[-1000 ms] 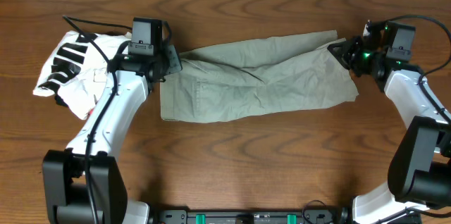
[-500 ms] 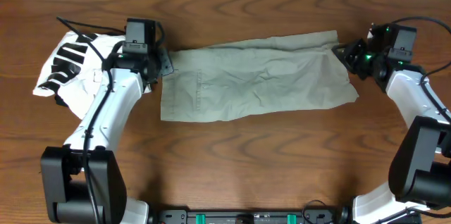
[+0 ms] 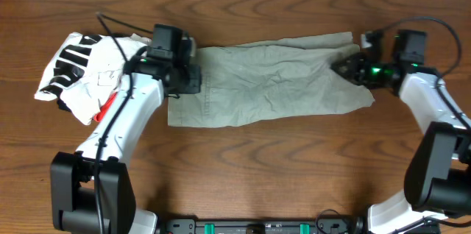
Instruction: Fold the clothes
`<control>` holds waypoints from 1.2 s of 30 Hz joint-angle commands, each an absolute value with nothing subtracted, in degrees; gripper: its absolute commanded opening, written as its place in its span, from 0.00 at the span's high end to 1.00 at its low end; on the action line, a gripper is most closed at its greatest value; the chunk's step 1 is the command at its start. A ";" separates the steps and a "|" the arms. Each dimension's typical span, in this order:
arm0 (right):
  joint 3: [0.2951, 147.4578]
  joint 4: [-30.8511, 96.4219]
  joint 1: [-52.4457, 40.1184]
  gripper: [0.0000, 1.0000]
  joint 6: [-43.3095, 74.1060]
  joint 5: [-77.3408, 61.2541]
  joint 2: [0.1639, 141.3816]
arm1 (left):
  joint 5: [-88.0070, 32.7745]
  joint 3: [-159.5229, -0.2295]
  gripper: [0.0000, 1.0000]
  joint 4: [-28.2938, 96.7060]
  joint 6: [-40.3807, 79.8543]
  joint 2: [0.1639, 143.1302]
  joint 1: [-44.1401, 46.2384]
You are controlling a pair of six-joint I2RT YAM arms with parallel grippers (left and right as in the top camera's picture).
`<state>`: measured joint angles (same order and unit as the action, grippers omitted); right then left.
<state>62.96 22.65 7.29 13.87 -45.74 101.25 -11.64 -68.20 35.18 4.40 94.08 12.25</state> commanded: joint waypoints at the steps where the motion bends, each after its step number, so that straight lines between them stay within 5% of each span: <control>1: 63.53 22.92 0.47 0.94 10.24 -44.97 101.51 | -10.90 -68.62 0.76 33.50 1.98 95.83 12.84; 8: 63.46 32.58 -9.19 0.95 20.53 -11.70 102.35 | -10.92 -68.51 0.77 33.23 1.96 104.38 12.82; 20: 63.13 41.36 -1.48 0.97 25.85 7.62 107.18 | -4.58 -68.53 0.78 35.62 1.91 111.22 12.82; 27: 63.35 47.11 7.40 0.99 26.28 6.46 106.59 | -2.31 -68.53 0.78 37.52 1.48 110.63 12.84; 36: 63.81 40.80 7.22 0.99 13.58 -19.38 88.82 | -2.57 -69.36 0.73 38.72 2.02 99.88 13.61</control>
<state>62.98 43.00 8.38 18.39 -7.94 97.23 -3.84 -68.75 38.85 2.44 105.16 13.28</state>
